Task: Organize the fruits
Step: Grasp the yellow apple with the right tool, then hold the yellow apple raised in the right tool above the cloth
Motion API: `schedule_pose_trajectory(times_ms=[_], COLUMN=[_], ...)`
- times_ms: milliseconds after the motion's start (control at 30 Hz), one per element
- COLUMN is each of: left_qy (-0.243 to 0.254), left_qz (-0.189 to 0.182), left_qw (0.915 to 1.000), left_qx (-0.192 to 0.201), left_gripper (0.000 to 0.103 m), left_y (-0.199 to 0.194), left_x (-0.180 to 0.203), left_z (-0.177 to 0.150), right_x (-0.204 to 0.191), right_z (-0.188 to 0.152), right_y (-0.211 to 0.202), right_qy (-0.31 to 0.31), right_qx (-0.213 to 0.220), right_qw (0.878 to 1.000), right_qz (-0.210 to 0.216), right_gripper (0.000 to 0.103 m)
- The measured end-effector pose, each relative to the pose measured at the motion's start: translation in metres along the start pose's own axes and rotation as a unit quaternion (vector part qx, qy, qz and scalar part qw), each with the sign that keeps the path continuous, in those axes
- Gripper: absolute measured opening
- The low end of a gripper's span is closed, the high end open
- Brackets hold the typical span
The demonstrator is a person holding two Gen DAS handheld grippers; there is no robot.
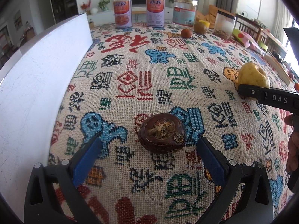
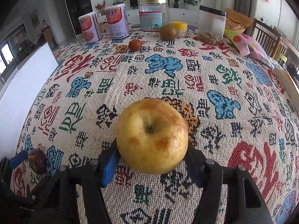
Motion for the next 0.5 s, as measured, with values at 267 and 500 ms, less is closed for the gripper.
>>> schedule_pose_trajectory(times_ms=[267,500], left_qy=[0.001,0.001], left_qz=[0.002,0.003], left_qw=[1.0000,1.0000], left_qx=[-0.001,-0.001], left_gripper=[0.103,0.103], left_y=[0.000,0.001], left_x=[0.000,0.000], left_z=[0.000,0.000], right_x=[0.040,0.067], right_z=[-0.045,-0.068], right_y=[-0.061,-0.047], right_qy=[-0.017,-0.053], right_qx=[0.018,0.018], right_qw=[1.000,0.998], right_qz=[-0.011,-0.005], right_gripper=[0.063,0.103])
Point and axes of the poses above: each gripper's, at about its wrist camera, not at the fingertips, and y roughly the way its jaws point, x to its right, z to its top, the point moved 7 cm from there along y, roughly the way its jaws point, and after that the axes turned 13 degrees about y, right-handed, at the moved point
